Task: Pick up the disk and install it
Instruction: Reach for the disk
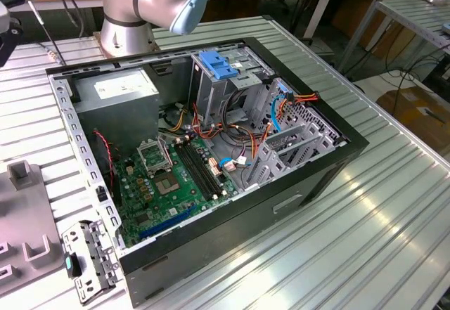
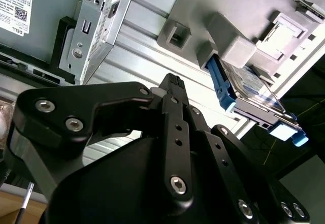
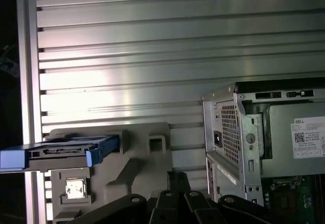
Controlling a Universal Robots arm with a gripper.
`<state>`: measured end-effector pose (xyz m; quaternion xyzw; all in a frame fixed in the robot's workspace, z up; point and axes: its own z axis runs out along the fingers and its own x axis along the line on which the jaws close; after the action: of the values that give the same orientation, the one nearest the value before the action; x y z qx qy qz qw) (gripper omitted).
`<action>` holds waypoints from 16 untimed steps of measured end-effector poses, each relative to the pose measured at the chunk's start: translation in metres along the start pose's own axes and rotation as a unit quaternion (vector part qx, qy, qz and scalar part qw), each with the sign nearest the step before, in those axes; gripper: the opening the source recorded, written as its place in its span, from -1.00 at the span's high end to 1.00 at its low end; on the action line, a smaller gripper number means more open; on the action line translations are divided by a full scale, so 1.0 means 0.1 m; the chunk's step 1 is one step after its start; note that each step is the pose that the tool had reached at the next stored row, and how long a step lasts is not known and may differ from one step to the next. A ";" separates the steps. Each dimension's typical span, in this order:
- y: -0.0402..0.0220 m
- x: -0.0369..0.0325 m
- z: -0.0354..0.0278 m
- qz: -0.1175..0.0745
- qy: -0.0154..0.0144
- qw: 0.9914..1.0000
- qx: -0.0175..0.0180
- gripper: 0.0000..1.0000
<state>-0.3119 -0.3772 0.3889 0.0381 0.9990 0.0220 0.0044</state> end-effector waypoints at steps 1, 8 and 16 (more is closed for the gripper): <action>0.002 0.029 0.000 0.000 0.000 1.000 0.000 0.79; 0.020 0.217 0.003 0.000 0.000 1.000 0.000 0.79; 0.063 0.361 0.007 0.000 0.000 1.000 0.000 0.79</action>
<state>-0.3474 -0.3682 0.3882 0.0381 0.9990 0.0220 0.0044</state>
